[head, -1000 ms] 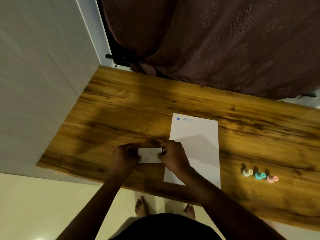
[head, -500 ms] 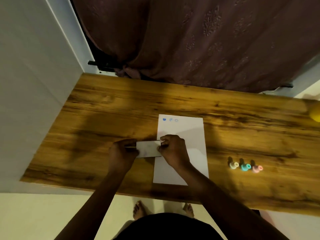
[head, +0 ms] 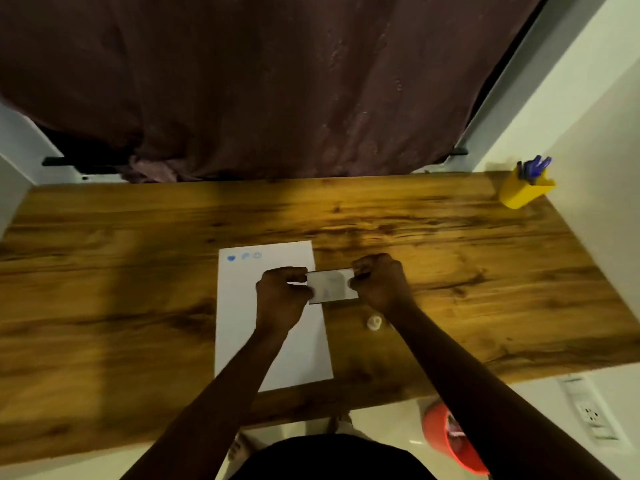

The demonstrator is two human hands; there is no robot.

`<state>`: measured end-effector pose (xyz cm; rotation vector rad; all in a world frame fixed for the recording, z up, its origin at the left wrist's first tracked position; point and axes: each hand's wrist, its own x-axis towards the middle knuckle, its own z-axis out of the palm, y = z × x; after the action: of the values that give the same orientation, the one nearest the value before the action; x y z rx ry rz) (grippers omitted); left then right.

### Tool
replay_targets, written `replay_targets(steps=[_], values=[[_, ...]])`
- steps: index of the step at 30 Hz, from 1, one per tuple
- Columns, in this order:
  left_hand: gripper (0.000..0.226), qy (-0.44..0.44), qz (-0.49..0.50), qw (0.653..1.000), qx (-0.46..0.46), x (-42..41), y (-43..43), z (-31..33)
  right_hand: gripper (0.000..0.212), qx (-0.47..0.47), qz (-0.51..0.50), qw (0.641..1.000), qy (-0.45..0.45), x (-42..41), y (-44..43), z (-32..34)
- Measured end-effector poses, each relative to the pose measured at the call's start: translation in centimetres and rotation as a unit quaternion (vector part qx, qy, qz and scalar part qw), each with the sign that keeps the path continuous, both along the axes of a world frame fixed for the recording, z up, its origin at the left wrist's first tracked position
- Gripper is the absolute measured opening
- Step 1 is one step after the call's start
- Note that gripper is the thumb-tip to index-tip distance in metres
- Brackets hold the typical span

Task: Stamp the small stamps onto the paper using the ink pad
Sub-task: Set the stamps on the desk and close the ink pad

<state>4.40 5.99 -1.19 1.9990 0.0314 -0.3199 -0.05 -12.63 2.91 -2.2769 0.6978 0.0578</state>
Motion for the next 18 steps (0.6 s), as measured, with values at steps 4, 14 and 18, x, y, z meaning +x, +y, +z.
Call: replay_targets(steps=[4,14,18], values=[[0.039,0.030,-0.035,0.999,-0.003,-0.3,-5.4,-0.8,0.036,-0.005,-0.018,0.999,0.032,-0.8,-5.7,-0.7],[0.039,0.044,-0.091,0.993,0.056,-0.9,-11.3,-2.6,0.028,-0.002,-0.042,0.996,0.076,-1.6,-11.2,-3.5],[0.039,0.039,-0.096,0.992,0.069,-0.9,-11.8,-3.1,0.023,0.005,-0.045,0.996,0.075,-1.5,-11.6,-4.3]])
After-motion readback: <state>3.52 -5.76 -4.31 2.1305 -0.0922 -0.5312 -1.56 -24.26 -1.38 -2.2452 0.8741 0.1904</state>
